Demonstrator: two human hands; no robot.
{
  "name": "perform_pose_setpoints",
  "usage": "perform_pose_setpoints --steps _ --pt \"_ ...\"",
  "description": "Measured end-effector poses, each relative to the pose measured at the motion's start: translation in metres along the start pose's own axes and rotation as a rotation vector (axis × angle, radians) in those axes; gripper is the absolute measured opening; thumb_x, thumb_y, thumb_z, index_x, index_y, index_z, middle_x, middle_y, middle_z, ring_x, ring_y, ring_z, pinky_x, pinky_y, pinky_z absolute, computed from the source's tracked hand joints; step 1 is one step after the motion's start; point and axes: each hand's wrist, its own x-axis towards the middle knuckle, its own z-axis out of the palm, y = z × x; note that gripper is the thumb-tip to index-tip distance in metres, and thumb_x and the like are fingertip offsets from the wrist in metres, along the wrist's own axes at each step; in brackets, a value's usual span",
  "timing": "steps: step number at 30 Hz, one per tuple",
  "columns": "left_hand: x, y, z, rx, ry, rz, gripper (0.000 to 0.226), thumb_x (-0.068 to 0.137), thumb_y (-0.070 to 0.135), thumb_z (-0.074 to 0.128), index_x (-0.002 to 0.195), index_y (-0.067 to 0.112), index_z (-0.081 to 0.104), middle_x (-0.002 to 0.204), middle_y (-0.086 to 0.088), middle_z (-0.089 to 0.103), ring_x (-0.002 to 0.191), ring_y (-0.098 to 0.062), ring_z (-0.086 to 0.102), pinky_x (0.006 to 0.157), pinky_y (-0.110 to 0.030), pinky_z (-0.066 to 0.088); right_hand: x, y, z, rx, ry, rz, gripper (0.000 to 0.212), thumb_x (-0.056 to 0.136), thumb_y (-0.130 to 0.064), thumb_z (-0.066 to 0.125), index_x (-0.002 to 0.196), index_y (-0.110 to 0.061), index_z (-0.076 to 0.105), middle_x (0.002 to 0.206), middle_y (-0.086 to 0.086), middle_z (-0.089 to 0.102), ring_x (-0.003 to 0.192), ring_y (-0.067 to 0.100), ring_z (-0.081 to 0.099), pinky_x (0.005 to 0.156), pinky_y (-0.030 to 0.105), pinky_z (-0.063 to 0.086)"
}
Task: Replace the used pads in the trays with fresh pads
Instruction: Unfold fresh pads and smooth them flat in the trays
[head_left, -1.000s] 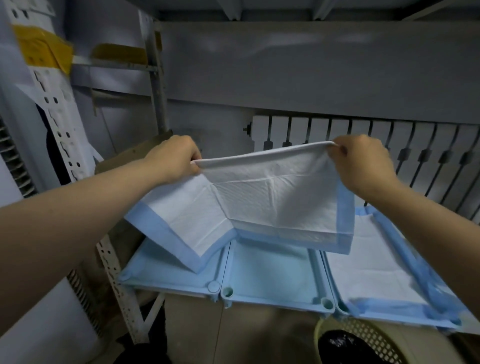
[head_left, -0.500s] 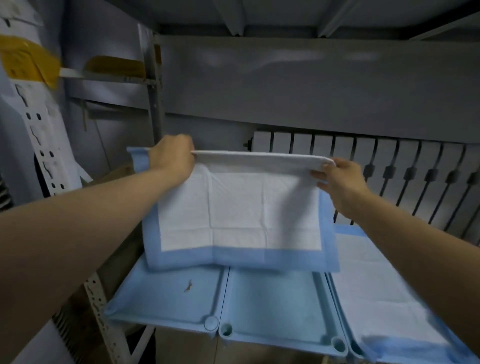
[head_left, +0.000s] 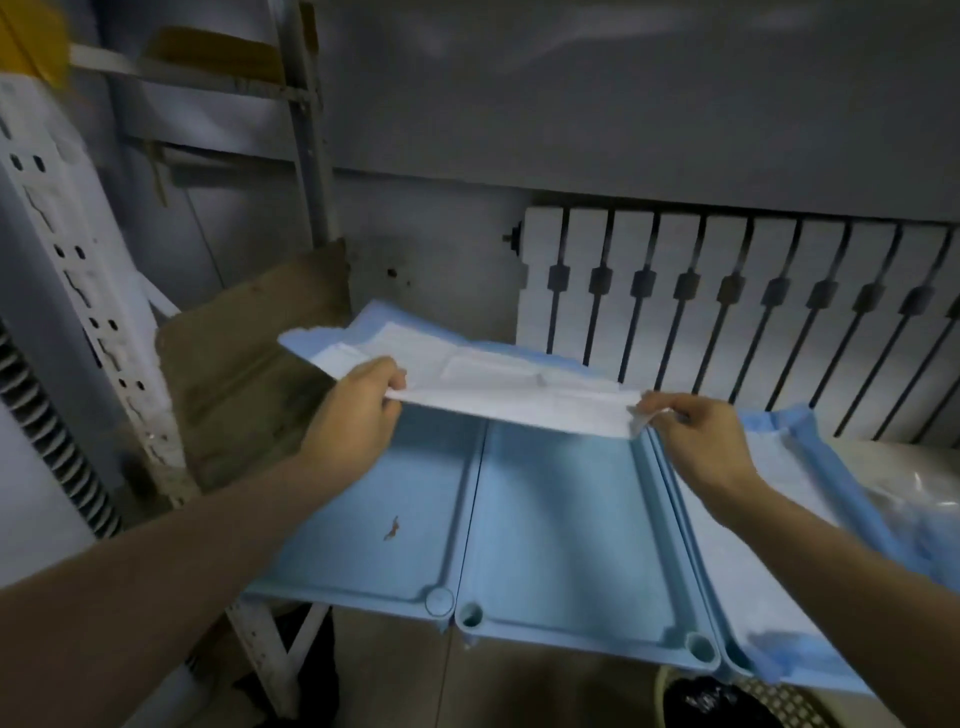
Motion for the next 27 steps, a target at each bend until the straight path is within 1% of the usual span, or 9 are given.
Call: perform_pose_setpoints --steps 3,6,8,11,13,18,21,24,27 --pt "-0.050 -0.026 0.041 0.007 -0.165 -0.106 0.014 0.081 -0.010 0.053 0.081 0.004 0.056 0.100 -0.017 0.065 0.098 -0.033 0.061 0.081 -0.044 0.050 -0.016 0.042 0.014 -0.175 -0.122 0.031 0.029 0.092 0.002 0.050 0.089 -0.016 0.073 0.099 0.005 0.067 0.045 0.006 0.043 0.040 0.012 0.034" --pt "-0.086 -0.042 0.066 0.067 -0.269 -0.232 0.011 0.085 -0.003 0.055 0.086 0.005 0.062 0.095 -0.013 0.064 0.096 -0.032 0.061 0.079 -0.044 0.049 -0.031 0.077 0.030 -0.386 -0.266 0.060 0.024 0.093 -0.002 0.053 0.105 -0.009 0.073 0.118 0.012 0.067 0.088 0.024 0.066 0.068 0.015 0.044" --pt "-0.100 -0.049 0.076 0.114 -0.323 -0.259 0.018 0.088 0.003 0.055 0.099 0.008 0.068 0.103 -0.011 0.065 0.101 -0.030 0.060 0.084 -0.042 0.049 -0.038 0.097 0.038 -0.503 -0.393 0.099 0.030 0.093 -0.001 0.051 0.116 -0.009 0.068 0.135 0.012 0.057 0.120 0.030 0.056 0.091 0.022 0.040" --pt "-0.113 -0.053 0.081 0.204 -0.390 -0.286 0.032 0.091 0.009 0.054 0.119 0.016 0.067 0.121 -0.008 0.063 0.115 -0.026 0.056 0.093 -0.038 0.047 -0.048 0.108 0.043 -0.658 -0.538 0.134 0.043 0.092 -0.004 0.046 0.130 -0.019 0.058 0.154 0.004 0.034 0.140 0.028 0.034 0.107 0.027 0.034" --pt "-0.119 -0.053 0.080 0.292 -0.436 -0.291 0.037 0.094 0.016 0.052 0.130 0.022 0.060 0.134 -0.003 0.057 0.128 -0.023 0.046 0.101 -0.038 0.042 -0.054 0.105 0.045 -0.859 -0.590 0.072 0.050 0.092 -0.012 0.046 0.139 -0.028 0.048 0.159 -0.001 0.022 0.148 0.026 0.013 0.119 0.034 0.017" --pt "-0.127 -0.045 0.077 0.750 -0.545 -0.226 0.053 0.100 0.042 0.038 0.150 0.037 0.023 0.161 0.001 0.013 0.147 -0.035 -0.005 0.111 -0.066 0.000 -0.074 0.091 0.066 -0.953 -0.616 -0.115 0.060 0.095 -0.034 0.047 0.151 -0.028 0.027 0.162 0.000 0.010 0.150 0.026 -0.001 0.120 0.041 0.003" --pt "-0.124 -0.046 0.083 0.783 -0.477 0.015 0.061 0.098 0.039 0.042 0.153 0.031 0.017 0.162 -0.003 0.006 0.147 -0.034 -0.010 0.108 -0.057 -0.022 -0.088 0.081 0.088 -0.877 -0.626 -0.240 0.063 0.097 -0.042 0.044 0.153 -0.027 0.019 0.163 -0.001 0.009 0.150 0.022 -0.002 0.120 0.038 0.000" --pt "-0.120 -0.047 0.095 0.699 -0.486 0.197 0.063 0.094 0.019 0.048 0.152 0.024 0.024 0.161 -0.002 0.014 0.149 -0.030 0.006 0.117 -0.047 -0.005 -0.102 0.065 0.115 -0.819 -0.660 -0.377 0.068 0.094 -0.056 0.028 0.154 -0.025 0.016 0.162 -0.002 0.010 0.150 0.019 -0.001 0.120 0.037 -0.002" --pt "-0.119 -0.044 0.100 0.569 -0.494 0.255 0.062 0.076 0.009 0.072 0.135 0.015 0.054 0.142 -0.007 0.052 0.133 -0.030 0.046 0.110 -0.046 0.033 -0.110 0.050 0.140 -0.771 -0.673 -0.460 0.076 0.088 -0.059 0.016 0.155 -0.022 0.015 0.162 -0.001 0.011 0.150 0.019 0.001 0.120 0.037 -0.003"
